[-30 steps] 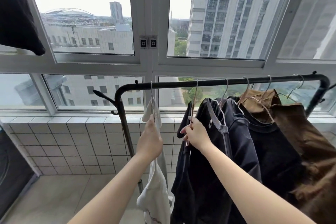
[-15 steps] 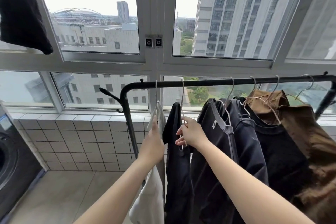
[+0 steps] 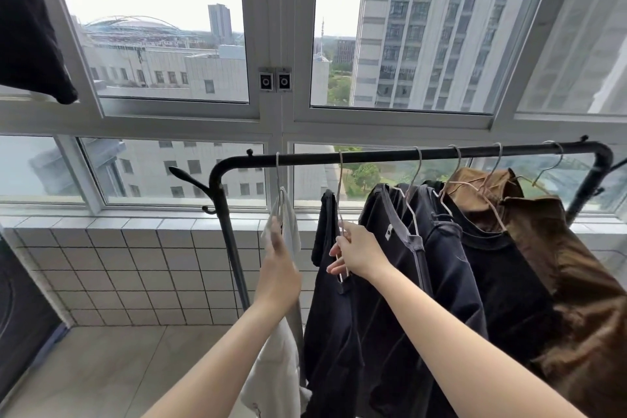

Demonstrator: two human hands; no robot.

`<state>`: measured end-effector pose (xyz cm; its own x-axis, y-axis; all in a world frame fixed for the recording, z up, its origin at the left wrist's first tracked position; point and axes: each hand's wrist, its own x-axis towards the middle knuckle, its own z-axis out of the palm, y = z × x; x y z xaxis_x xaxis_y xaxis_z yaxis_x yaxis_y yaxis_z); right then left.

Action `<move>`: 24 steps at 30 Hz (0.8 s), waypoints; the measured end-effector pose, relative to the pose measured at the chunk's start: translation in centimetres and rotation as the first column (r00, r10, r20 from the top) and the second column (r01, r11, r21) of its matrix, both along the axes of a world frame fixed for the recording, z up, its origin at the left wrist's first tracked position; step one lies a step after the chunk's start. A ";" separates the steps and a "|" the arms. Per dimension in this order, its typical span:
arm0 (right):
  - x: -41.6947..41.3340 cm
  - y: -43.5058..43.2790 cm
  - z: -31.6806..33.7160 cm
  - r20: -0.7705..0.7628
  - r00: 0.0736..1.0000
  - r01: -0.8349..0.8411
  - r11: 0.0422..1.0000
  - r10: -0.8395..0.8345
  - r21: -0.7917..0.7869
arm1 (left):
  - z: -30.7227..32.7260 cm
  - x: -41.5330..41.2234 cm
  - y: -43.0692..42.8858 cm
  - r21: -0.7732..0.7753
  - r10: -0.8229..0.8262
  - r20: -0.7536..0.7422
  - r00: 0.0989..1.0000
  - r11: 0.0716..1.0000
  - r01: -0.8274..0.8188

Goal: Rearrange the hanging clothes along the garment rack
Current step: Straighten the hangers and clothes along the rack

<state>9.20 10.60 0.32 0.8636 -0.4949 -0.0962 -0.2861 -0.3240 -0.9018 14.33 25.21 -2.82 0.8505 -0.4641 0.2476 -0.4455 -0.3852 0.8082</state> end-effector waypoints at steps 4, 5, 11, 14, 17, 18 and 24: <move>-0.4 -0.9 0.5 0.050 0.997 0.058 0.984 -0.051 -0.166 | 0.5 -0.1 -0.5 -0.089 0.064 0.332 0.941 0.995 -0.036; -0.8 -1.6 0.8 0.079 0.993 0.102 0.967 -0.086 -0.232 | 0.6 -0.1 -0.8 -0.075 0.031 0.398 0.917 0.997 -0.001; -3.8 -6.3 1.8 0.393 0.869 0.470 0.751 -0.302 -0.464 | 1.5 -2.8 -3.7 0.030 -0.116 0.237 0.964 0.993 0.112; -4.7 -7.7 0.9 0.228 0.892 0.452 0.775 -0.391 -0.442 | 0.6 -3.0 -4.9 0.056 -0.132 -0.009 0.991 0.990 0.133; -5.2 -7.8 -0.1 0.000 0.967 0.236 0.901 -0.253 -0.364 | -0.7 -3.1 -5.7 0.096 -0.173 -0.147 0.974 0.977 0.188; -5.3 -7.9 -0.3 -0.016 0.974 0.204 0.907 -0.225 -0.367 | -1.0 -3.3 -6.0 0.114 -0.178 -0.156 0.972 0.974 0.197; -4.6 -7.1 -0.5 0.008 0.987 0.152 0.903 -0.163 -0.402 | -1.6 -3.3 -6.5 0.123 -0.180 -0.185 0.966 0.971 0.205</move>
<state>4.63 3.50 -0.15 0.7712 -0.6256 0.1179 -0.3837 -0.6045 -0.6981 11.07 18.73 -4.42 0.7657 -0.6427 0.0273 -0.3822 -0.4204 0.8229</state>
